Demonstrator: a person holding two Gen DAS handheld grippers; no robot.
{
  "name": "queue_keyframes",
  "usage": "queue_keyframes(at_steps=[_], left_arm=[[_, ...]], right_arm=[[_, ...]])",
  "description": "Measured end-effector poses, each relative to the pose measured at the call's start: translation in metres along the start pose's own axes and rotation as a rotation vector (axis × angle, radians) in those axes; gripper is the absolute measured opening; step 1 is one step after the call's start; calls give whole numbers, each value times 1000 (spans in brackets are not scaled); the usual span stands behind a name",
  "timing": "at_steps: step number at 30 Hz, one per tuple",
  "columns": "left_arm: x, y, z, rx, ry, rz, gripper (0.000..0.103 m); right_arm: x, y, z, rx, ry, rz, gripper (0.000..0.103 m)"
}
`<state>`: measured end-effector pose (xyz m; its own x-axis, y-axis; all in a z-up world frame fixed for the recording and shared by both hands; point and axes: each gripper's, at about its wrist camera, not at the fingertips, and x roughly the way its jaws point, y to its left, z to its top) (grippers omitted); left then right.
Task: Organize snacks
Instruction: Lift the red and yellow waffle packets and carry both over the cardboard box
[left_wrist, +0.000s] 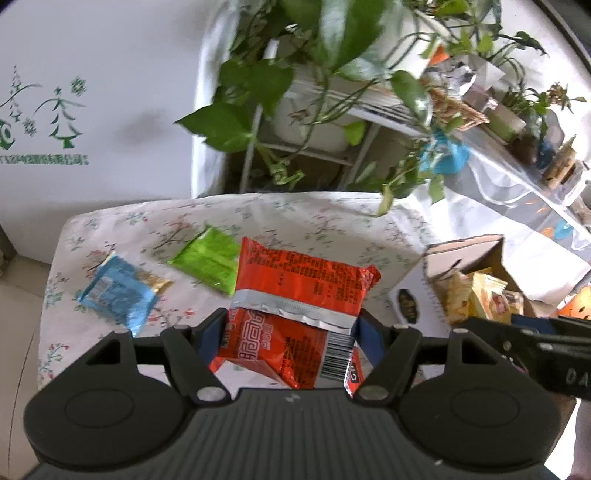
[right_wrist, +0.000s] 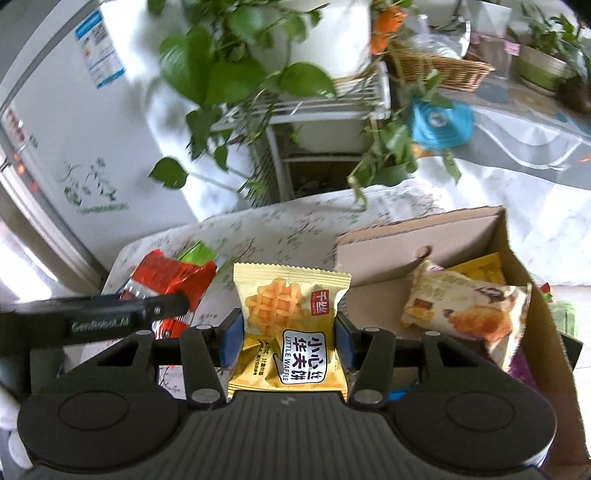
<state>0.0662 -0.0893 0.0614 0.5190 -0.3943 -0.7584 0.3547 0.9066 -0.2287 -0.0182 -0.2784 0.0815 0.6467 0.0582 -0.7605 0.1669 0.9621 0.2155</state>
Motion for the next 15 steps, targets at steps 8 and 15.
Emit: queue_keyframes(at_steps=[8,15], left_arm=[[-6,-36,-1,40,-18,-53,72],[-8,-69,-4,84,-30,-108,72]], right_arm=[[-16,-24,5,51,-41,-14,57],[-34,-49,9,93,-82,-30,58]])
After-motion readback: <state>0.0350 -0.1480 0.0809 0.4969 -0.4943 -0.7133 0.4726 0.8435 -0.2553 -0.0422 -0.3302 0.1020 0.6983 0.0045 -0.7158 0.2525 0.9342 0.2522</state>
